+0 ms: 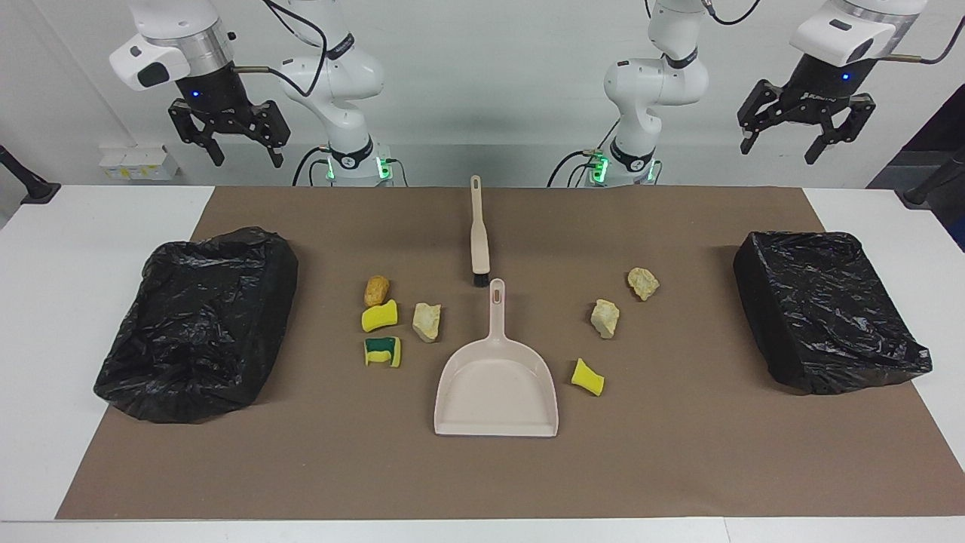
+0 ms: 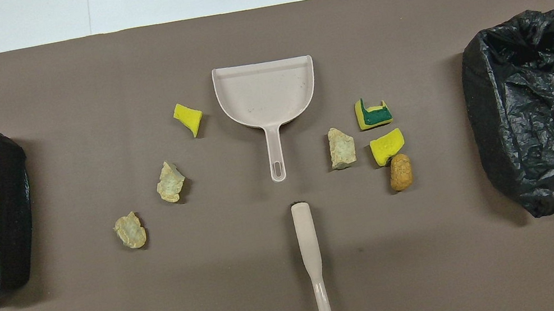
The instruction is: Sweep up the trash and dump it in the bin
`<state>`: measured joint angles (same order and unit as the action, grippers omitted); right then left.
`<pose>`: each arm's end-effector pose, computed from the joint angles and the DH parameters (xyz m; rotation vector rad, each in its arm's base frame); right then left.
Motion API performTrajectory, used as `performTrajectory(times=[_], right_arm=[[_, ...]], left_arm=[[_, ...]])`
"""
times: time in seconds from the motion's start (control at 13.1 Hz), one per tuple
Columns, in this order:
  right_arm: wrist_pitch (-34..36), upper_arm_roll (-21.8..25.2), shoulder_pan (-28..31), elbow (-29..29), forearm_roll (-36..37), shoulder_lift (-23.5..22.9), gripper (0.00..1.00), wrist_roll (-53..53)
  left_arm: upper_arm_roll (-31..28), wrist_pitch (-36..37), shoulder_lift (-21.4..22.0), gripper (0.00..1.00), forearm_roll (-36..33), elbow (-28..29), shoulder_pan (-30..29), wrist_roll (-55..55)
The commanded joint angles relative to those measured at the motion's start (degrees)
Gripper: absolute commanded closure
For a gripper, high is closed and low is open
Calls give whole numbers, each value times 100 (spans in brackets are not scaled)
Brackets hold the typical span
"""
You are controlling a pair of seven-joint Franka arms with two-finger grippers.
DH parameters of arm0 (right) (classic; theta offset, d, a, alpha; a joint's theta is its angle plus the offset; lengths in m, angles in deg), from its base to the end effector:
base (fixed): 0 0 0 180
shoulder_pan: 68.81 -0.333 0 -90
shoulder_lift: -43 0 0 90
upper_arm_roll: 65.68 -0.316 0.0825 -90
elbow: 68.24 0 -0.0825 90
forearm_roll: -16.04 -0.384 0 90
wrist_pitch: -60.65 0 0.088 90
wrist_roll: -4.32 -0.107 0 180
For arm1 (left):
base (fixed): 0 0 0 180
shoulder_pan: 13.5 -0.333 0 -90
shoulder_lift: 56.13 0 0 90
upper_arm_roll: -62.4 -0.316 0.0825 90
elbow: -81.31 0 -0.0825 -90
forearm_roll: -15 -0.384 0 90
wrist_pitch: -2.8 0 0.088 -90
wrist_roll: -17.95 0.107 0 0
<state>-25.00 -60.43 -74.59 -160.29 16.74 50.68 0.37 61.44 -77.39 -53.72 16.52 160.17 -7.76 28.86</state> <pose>0.5042 -0.0005 0.6716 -3.1391 0.0943 -0.0342 0.5159 -0.0461 0.7214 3.0864 -0.4337 0.1038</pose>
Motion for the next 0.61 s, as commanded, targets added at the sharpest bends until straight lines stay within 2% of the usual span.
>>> performTrajectory(times=[0.0,0.31,0.54], right_arm=[[-118,-7,78,-68,-96,41,0,122],[-118,-7,69,-68,-96,41,0,122],[-109,-7,69,-86,-87,50,0,130]], left_arm=[[34,90,145,0,-3,76,59,-46],[61,108,181,0,41,121,50,-107],[158,-137,549,0,59,751,295,-142]])
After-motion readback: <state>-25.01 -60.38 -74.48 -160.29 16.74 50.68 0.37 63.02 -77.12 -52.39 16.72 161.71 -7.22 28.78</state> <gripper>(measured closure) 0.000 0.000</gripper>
